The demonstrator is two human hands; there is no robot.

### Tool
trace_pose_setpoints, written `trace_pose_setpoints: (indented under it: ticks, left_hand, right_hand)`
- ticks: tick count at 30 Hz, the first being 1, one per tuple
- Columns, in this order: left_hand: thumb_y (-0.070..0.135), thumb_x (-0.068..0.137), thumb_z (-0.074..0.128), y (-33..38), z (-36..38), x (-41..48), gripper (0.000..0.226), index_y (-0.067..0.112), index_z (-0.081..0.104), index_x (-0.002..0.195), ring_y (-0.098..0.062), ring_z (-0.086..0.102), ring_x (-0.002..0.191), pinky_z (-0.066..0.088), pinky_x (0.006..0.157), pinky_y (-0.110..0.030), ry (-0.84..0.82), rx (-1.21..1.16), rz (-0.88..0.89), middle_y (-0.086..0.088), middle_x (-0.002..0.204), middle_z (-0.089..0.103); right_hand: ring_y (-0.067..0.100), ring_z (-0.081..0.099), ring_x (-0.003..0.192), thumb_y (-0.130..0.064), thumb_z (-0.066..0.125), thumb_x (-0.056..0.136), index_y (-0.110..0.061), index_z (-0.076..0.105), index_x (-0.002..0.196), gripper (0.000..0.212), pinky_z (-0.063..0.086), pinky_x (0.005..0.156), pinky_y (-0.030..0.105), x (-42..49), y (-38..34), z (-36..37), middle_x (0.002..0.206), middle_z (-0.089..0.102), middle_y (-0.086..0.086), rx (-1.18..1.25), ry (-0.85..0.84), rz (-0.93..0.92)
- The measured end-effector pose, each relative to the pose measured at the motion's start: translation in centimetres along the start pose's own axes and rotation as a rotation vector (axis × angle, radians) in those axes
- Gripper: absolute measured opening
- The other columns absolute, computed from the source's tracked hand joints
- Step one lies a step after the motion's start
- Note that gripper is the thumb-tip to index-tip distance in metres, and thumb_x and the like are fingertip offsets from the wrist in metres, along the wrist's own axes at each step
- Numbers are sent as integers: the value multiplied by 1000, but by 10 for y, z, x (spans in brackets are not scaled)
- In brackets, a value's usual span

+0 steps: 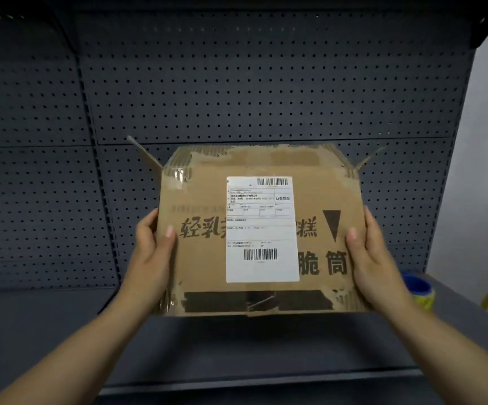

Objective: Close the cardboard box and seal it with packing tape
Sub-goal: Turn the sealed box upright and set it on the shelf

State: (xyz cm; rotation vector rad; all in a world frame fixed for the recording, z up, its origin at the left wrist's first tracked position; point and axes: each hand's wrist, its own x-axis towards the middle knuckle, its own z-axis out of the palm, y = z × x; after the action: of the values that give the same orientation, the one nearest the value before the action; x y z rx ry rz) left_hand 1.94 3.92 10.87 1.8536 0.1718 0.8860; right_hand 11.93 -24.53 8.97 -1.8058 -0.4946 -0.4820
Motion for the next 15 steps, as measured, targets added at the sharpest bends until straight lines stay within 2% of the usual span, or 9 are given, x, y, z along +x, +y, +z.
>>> trace_pose_setpoints:
  ticks: [1, 3, 5, 8, 10, 12, 14, 15]
  left_hand:
    - [39, 97, 33, -7, 2, -1, 43, 27, 25, 137, -11, 47, 107, 37, 85, -31, 16, 6, 7, 10, 121, 44]
    - [37, 97, 34, -24, 6, -5, 39, 23, 26, 133, -13, 47, 109, 36, 84, -30, 28, -14, -27, 6, 121, 43]
    - [41, 95, 33, -41, 10, -11, 38, 25, 27, 129, -17, 49, 112, 39, 85, -32, 10, -52, -97, 3, 121, 45]
    - [58, 88, 27, -58, 17, -24, 53, 23, 32, 127, -19, 52, 114, 45, 87, -36, -29, -88, -178, 4, 120, 53]
    - [65, 83, 21, -62, 22, -30, 62, 24, 35, 128, -19, 51, 116, 45, 90, -36, -21, -66, -191, 6, 120, 55]
    - [64, 83, 17, -59, 26, -32, 63, 24, 35, 129, -19, 50, 117, 45, 88, -34, 17, -49, -177, 8, 120, 55]
    - [63, 86, 16, -54, 27, -29, 66, 24, 31, 137, -19, 47, 120, 40, 98, -42, 34, -33, -171, 5, 128, 52]
    - [60, 89, 17, -51, 27, -26, 61, 23, 33, 134, -15, 50, 114, 40, 96, -40, 39, -20, -162, 7, 123, 53]
  right_hand:
    - [12, 57, 109, -47, 37, 91, -37, 15, 143, 58, 50, 88, 40, -5, 7, 4, 126, 55, -5, 3, -5, 6]
    - [9, 55, 110, -47, 38, 88, -36, 12, 144, 62, 48, 89, 37, -16, 26, 13, 125, 55, -6, -23, -25, 32]
    - [9, 55, 108, -48, 37, 86, -31, 21, 140, 60, 46, 88, 34, -28, 43, 21, 118, 56, -9, -70, -59, 93]
    - [19, 55, 104, -50, 37, 85, -24, 41, 118, 43, 42, 82, 33, -38, 53, 28, 105, 58, -8, -5, -20, 216]
    - [19, 53, 96, -50, 35, 88, -26, 43, 110, 33, 38, 77, 32, -40, 49, 32, 97, 56, -9, 25, 61, 278]
    - [17, 51, 91, -51, 35, 89, -27, 44, 110, 33, 37, 74, 32, -40, 42, 33, 91, 54, -14, 6, 114, 278]
    - [16, 51, 90, -53, 34, 88, -31, 43, 114, 35, 38, 75, 33, -38, 35, 31, 90, 54, -15, -17, 121, 271]
    - [15, 51, 90, -55, 34, 88, -33, 42, 113, 35, 39, 76, 33, -36, 32, 30, 91, 54, -15, -22, 111, 271]
